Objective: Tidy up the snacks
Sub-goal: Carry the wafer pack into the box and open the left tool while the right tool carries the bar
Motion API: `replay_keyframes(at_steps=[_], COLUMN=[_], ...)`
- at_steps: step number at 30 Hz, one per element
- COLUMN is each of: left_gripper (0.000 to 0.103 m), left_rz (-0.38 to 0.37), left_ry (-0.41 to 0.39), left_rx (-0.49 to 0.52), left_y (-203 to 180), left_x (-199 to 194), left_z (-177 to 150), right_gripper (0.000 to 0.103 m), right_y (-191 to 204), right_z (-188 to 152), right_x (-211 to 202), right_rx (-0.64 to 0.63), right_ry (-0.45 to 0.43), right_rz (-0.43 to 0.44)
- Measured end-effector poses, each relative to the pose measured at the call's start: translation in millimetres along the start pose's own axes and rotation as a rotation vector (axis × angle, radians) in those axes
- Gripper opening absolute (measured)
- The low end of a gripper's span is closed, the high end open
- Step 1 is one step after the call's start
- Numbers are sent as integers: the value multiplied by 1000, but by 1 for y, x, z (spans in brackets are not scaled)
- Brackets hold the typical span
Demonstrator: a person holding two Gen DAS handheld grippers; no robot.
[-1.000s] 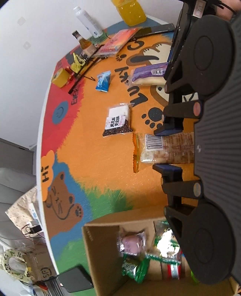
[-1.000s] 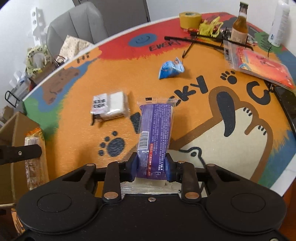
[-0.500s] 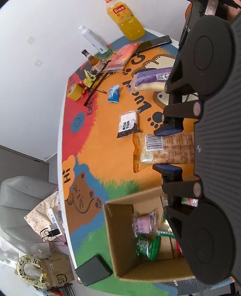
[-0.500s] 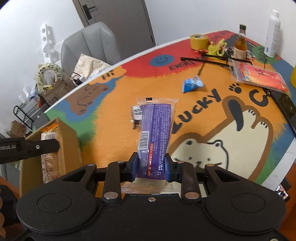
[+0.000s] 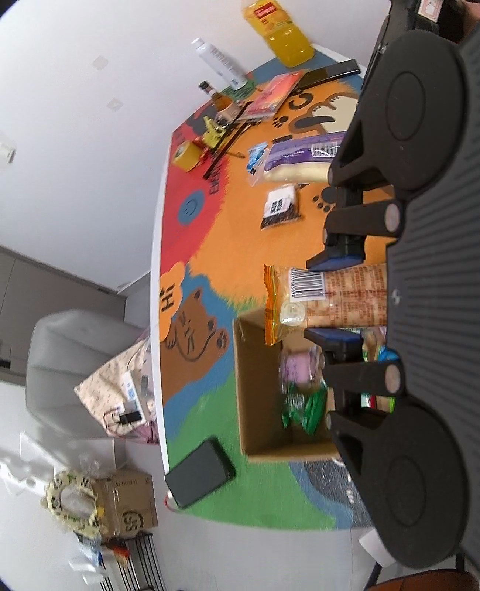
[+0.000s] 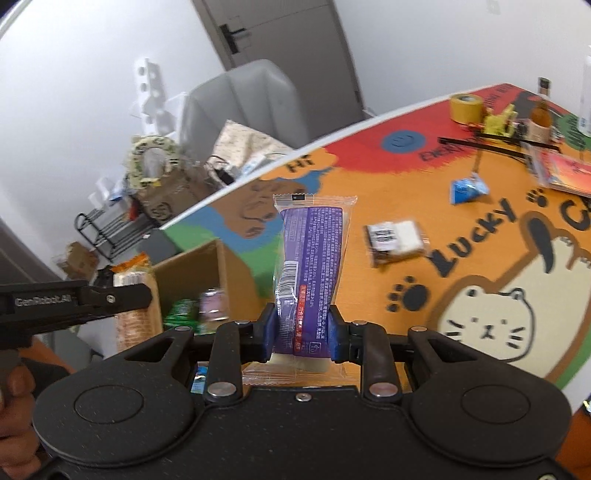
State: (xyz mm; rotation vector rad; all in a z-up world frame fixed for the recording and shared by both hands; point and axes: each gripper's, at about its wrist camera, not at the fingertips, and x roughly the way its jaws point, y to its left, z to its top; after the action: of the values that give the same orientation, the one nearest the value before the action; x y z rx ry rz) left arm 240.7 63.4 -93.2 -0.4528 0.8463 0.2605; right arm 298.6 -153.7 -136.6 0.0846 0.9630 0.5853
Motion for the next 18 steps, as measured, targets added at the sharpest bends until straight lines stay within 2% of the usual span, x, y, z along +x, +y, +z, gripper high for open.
replay_keyframes(at_steps=[9, 12, 18], left_gripper=[31, 31, 31], left_rz=[17, -17, -2], left_ry=[-9, -2, -4], left_rx=[-61, -73, -124], left_y=[23, 30, 43], left_x=[-13, -9, 7], left_z=[-12, -13, -12], right_gripper=[26, 26, 26], right_y=[29, 35, 42], right_z=[-4, -3, -2], right_x=[-1, 0, 6], right_rx=[-80, -107, -146], right_ry=[18, 28, 50], right_rz=[61, 71, 81])
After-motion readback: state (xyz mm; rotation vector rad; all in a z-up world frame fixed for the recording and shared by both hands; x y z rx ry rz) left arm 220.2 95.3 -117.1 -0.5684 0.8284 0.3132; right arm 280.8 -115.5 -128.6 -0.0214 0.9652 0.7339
